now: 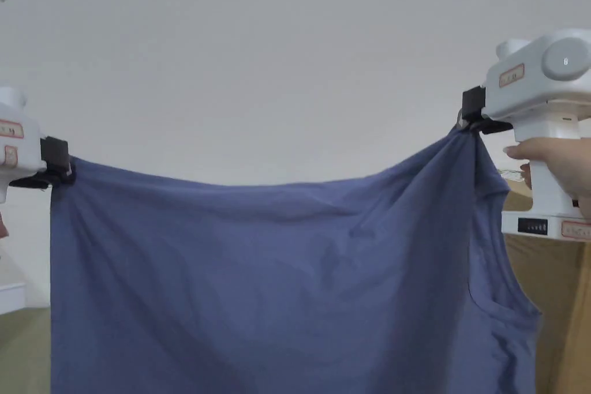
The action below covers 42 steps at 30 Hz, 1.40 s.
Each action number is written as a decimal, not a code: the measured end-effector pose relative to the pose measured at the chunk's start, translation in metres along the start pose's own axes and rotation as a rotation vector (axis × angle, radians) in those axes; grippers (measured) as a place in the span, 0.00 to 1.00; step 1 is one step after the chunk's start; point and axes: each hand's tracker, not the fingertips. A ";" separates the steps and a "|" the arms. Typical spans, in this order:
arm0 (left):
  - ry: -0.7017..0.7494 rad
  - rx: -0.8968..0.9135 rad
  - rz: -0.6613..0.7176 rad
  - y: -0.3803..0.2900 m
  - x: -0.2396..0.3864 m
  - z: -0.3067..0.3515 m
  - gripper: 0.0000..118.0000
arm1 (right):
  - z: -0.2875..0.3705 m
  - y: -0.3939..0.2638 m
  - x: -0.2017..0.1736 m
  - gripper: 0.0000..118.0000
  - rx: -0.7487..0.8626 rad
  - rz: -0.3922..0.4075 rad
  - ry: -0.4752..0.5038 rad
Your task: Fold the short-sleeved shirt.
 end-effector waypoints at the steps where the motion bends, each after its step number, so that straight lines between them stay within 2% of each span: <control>1: 0.003 0.031 0.021 0.003 -0.001 -0.006 0.02 | -0.008 0.002 0.002 0.05 0.016 -0.004 -0.012; 5: 0.022 0.094 0.030 0.009 -0.002 -0.030 0.02 | -0.038 -0.003 0.005 0.05 0.048 -0.020 -0.032; 8: 0.023 0.083 0.029 -0.006 0.003 -0.046 0.02 | -0.058 -0.026 0.004 0.05 0.044 -0.001 -0.038; 13: 0.039 -0.067 0.043 -0.084 -0.008 -0.078 0.02 | -0.082 -0.122 0.011 0.05 -0.028 -0.008 -0.015; 17: 0.038 -0.262 0.093 -0.199 -0.031 -0.088 0.02 | -0.089 -0.259 0.027 0.05 -0.242 -0.082 -0.001; 20: 0.040 -0.461 0.120 -0.296 -0.047 -0.076 0.02 | -0.075 -0.371 0.045 0.05 -0.473 -0.175 0.048; 22: 0.041 -0.576 0.097 -0.354 -0.056 -0.055 0.02 | -0.052 -0.436 0.054 0.05 -0.593 -0.163 0.012; 26: 0.025 -0.681 0.058 -0.428 -0.080 0.001 0.02 | 0.024 -0.523 0.071 0.05 -0.762 -0.150 0.033; 27: 0.006 -0.687 0.053 -0.435 -0.083 0.020 0.02 | 0.045 -0.533 0.078 0.05 -0.765 -0.160 0.068; 29: 0.017 -0.688 0.010 -0.443 -0.088 0.055 0.02 | 0.089 -0.545 0.081 0.05 -0.786 -0.096 0.065; 31: 0.002 -0.699 0.018 -0.448 -0.098 0.083 0.02 | 0.125 -0.552 0.091 0.05 -0.805 -0.076 0.077; 33: -0.007 -0.709 0.029 -0.451 -0.103 0.116 0.02 | 0.163 -0.556 0.098 0.05 -0.811 -0.093 0.083; 35: -0.012 -0.719 -0.009 -0.452 -0.106 0.141 0.02 | 0.189 -0.554 0.105 0.05 -0.816 -0.102 0.088; 38: -0.034 -0.760 -0.048 -0.455 -0.101 0.177 0.02 | 0.219 -0.549 0.108 0.05 -0.851 -0.074 0.108; 42: -0.054 -0.829 -0.114 -0.468 -0.100 0.206 0.02 | 0.237 -0.550 0.106 0.05 -0.964 -0.002 0.121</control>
